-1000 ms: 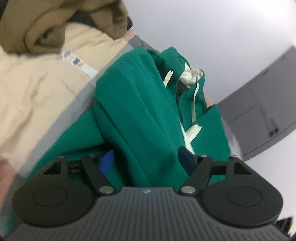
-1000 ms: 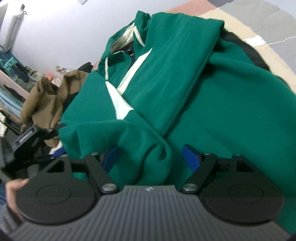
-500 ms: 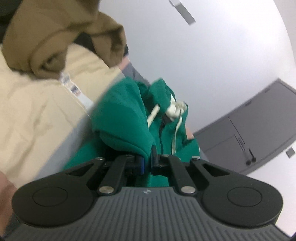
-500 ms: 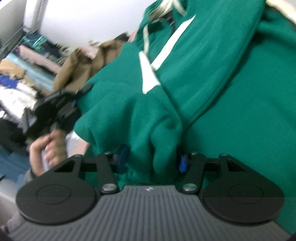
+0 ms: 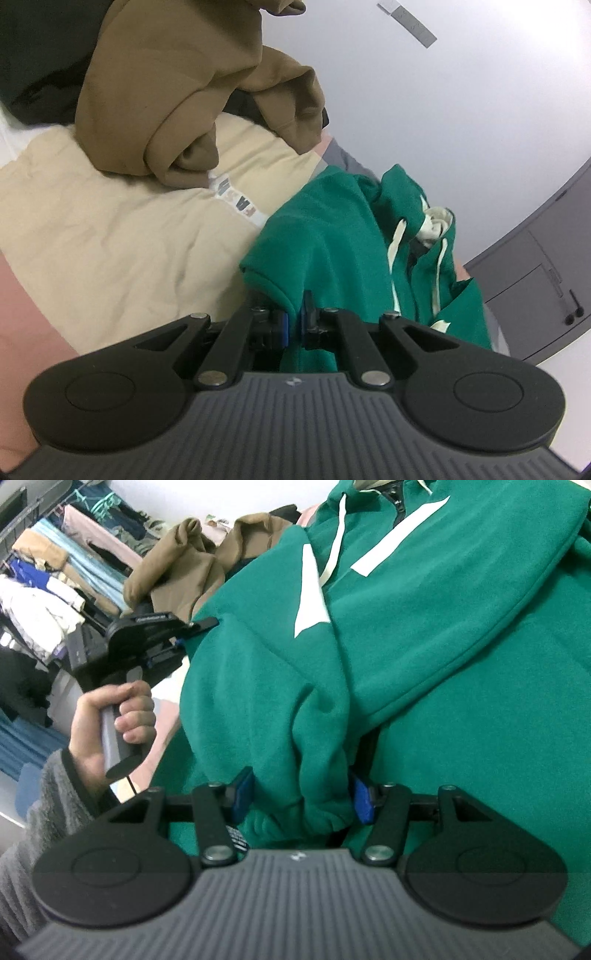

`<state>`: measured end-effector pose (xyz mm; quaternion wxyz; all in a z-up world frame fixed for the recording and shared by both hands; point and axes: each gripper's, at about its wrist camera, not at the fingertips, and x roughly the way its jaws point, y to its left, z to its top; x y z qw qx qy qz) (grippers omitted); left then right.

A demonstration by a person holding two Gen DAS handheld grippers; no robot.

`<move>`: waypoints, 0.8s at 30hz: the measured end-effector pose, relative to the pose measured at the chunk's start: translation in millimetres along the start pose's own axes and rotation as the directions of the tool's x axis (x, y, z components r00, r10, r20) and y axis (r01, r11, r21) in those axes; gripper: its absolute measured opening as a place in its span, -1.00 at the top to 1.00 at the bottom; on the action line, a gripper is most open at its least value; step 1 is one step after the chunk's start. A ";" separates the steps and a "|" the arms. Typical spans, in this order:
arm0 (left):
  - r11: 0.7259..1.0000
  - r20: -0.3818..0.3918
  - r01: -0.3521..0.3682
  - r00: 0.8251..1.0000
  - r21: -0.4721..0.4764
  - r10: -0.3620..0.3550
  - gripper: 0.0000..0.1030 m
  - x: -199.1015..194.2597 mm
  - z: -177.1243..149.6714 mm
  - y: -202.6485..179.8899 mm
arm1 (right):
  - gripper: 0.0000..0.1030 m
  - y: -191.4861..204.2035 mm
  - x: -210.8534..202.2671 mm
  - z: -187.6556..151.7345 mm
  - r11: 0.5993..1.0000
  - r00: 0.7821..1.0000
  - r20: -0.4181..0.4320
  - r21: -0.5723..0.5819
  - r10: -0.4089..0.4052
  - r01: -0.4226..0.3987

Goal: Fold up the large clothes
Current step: 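Grasp the hoodie hem with both grippers, then lift the hem with both grippers and fold it over toward the hood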

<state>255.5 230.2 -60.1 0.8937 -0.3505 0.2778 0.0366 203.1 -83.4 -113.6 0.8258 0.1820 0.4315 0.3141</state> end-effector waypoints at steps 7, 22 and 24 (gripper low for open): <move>0.999 0.027 -0.005 1.000 0.036 0.004 0.87 -9.7 -6.7 -3.8 | 0.38 18.2 -16.2 8.2 0.994 0.994 0.100 -0.097 -0.047 0.057; 0.984 -0.017 -0.057 0.998 0.169 0.061 0.65 -7.6 -27.4 -20.6 | 0.28 -5.8 -2.7 21.2 0.976 0.969 0.125 -0.011 -0.215 0.218; 0.984 -0.029 -0.069 0.997 0.162 0.074 0.01 -16.0 -26.0 -23.3 | 0.08 -6.8 -7.8 21.1 0.979 0.969 0.140 0.016 -0.203 0.203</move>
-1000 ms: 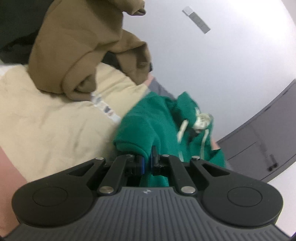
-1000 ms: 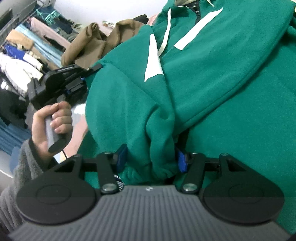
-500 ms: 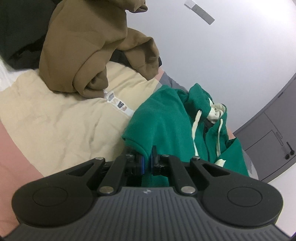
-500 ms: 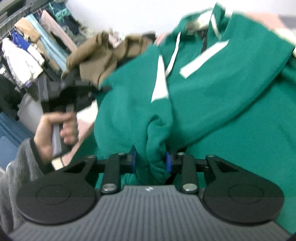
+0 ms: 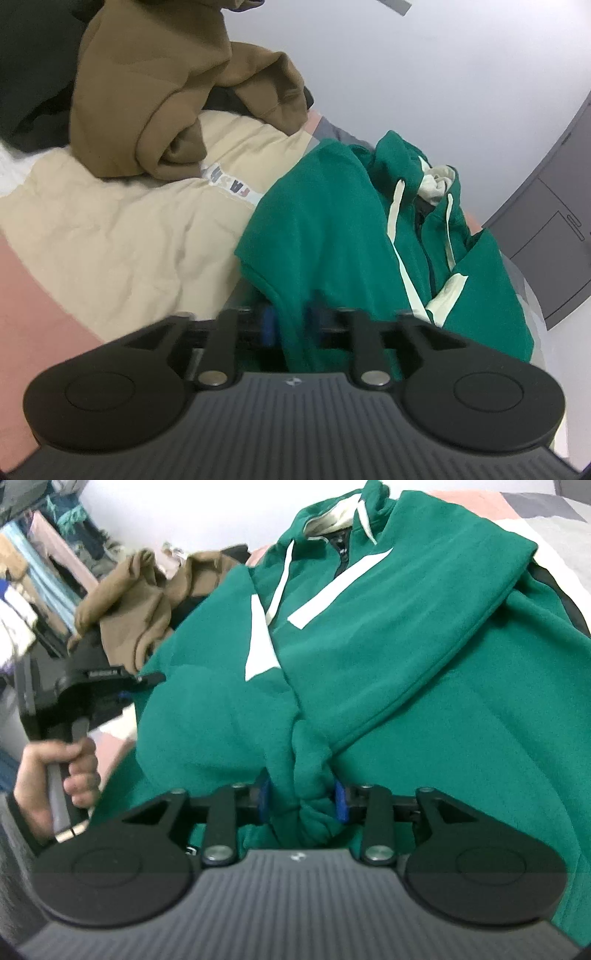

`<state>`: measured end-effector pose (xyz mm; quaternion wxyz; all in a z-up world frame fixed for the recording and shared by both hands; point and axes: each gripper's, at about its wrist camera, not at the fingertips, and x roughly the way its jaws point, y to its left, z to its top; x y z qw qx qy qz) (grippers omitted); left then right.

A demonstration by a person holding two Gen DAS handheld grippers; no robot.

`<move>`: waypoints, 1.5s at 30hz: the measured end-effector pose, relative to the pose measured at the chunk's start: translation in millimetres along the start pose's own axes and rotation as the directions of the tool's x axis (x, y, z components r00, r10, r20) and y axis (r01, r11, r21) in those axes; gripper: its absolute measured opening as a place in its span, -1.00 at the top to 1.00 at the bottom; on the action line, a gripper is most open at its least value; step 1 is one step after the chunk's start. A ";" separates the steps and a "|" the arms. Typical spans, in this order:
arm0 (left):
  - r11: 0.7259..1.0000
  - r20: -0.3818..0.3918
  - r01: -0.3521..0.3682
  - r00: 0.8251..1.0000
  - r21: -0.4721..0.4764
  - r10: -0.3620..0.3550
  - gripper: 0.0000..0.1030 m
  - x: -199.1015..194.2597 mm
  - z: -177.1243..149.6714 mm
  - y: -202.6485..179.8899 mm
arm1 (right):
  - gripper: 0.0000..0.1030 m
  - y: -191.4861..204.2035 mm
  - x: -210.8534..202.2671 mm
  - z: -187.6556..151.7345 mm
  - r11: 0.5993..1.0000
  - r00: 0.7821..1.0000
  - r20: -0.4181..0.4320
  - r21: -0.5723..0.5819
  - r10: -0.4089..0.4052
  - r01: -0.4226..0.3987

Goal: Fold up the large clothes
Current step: 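Lift the hem with both grippers and fold it over toward the hood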

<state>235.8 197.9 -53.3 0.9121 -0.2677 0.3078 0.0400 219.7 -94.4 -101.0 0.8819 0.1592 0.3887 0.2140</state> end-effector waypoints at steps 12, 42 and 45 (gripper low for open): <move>0.971 0.103 0.079 0.989 0.224 -0.104 -0.28 -61.1 42.0 -81.4 | -0.50 -15.6 -50.1 63.8 0.998 0.987 0.159 0.050 -0.038 0.030; 0.963 -0.119 0.265 0.956 -0.037 -0.268 -0.25 410.0 258.7 -147.9 | -0.10 -147.4 296.3 438.7 0.979 0.957 0.269 0.196 -0.106 0.053; 0.968 -0.140 0.250 0.958 -0.027 -0.251 -0.22 414.3 262.9 -159.0 | 0.40 -132.5 306.6 437.4 0.986 0.959 0.238 0.107 -0.154 0.132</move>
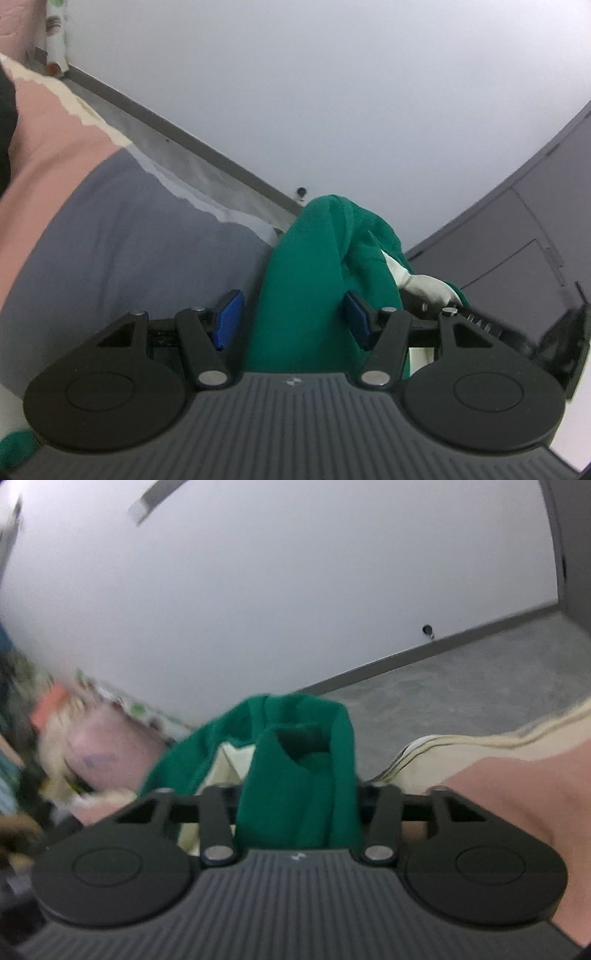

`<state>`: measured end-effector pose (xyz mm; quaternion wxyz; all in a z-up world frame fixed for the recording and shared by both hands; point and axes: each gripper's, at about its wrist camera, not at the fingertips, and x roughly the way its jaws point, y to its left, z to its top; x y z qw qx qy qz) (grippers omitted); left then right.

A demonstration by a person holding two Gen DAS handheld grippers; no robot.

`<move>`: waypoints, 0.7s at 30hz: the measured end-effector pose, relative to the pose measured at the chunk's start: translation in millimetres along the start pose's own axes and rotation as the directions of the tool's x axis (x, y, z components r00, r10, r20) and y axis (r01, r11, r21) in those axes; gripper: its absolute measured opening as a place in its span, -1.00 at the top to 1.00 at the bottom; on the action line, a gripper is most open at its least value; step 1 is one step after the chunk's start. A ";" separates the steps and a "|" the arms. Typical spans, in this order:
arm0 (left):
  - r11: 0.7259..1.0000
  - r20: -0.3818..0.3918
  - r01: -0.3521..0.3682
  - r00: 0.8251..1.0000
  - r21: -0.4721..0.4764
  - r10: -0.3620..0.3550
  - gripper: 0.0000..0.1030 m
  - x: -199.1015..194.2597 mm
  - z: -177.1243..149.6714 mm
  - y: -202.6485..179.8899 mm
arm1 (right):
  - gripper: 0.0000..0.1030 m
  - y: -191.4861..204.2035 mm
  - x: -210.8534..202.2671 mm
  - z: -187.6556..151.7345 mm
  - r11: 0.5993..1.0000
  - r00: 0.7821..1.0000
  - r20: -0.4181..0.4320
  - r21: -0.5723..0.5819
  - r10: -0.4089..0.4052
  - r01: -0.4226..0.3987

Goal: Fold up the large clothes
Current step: 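Lift the hem with both grippers and fold it over toward the hood, then open both grippers to release the folded hem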

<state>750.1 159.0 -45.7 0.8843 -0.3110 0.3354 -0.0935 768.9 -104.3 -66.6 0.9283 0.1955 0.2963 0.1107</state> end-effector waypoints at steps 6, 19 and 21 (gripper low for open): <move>0.992 -0.021 -0.046 0.999 0.118 0.049 0.72 -6.4 -4.0 -32.0 | 0.66 17.7 -28.5 -1.3 0.993 0.998 0.063 -0.116 -0.015 0.022; 0.934 0.066 -0.111 0.993 0.339 0.095 0.89 -157.6 -54.6 -94.8 | 0.67 66.5 -178.0 -25.2 0.934 0.957 0.280 -0.356 0.069 0.036; 0.929 0.083 -0.120 0.992 0.350 0.097 0.89 -191.3 -68.4 -102.8 | 0.67 69.7 -213.3 -37.5 0.930 0.949 0.306 -0.365 0.078 0.041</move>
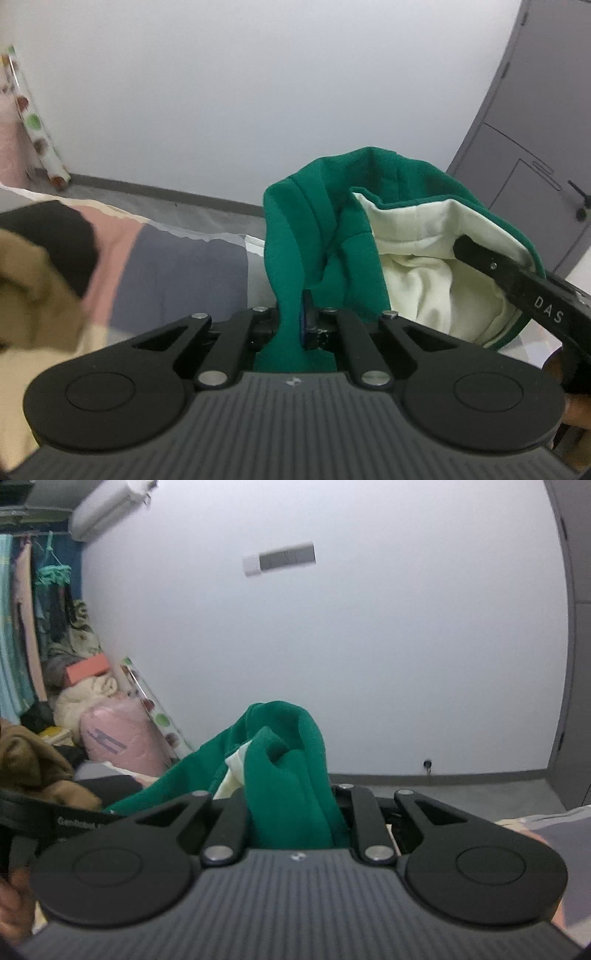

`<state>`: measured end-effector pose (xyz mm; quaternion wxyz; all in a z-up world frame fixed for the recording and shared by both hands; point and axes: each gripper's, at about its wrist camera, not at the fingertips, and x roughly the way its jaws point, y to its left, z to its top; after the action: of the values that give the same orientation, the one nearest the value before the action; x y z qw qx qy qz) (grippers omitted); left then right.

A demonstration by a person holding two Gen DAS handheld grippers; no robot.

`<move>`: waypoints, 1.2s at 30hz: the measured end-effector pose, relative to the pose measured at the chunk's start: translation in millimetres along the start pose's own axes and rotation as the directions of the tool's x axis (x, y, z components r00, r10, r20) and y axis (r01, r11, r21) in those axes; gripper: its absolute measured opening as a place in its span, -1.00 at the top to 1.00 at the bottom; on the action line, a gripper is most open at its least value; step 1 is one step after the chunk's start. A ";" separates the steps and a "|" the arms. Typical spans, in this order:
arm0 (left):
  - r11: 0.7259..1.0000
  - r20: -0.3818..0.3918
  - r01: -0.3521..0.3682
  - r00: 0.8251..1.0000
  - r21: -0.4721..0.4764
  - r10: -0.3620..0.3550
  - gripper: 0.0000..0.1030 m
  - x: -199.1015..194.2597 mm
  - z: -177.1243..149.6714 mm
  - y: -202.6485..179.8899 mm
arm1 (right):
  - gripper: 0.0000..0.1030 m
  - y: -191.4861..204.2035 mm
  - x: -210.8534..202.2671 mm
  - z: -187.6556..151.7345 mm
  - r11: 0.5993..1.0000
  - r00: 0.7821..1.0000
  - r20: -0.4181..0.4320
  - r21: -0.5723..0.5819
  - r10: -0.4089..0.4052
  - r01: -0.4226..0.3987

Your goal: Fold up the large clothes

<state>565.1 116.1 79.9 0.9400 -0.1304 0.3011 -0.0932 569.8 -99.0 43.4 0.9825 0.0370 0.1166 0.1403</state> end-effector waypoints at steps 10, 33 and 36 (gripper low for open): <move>0.998 0.024 0.057 0.998 0.003 -0.057 0.89 -153.2 -101.8 -19.9 | 0.67 37.1 -176.1 -39.1 0.999 0.996 0.079 0.021 0.042 -0.044; 0.994 -0.060 0.105 0.992 -0.036 -0.107 -0.16 -237.1 -284.3 -9.1 | -0.41 63.5 -303.7 -189.4 0.979 0.973 -0.188 0.177 0.136 -0.103; 0.991 -0.014 0.127 0.992 -0.037 -0.128 -0.28 -257.4 -278.5 -11.1 | -0.61 67.3 -316.5 -185.0 0.972 0.982 -0.095 0.190 0.161 -0.141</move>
<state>193.3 118.2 4.2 0.9271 -0.1658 0.3015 -0.1486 212.1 -117.2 -59.8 0.9535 0.1280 0.1796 0.2052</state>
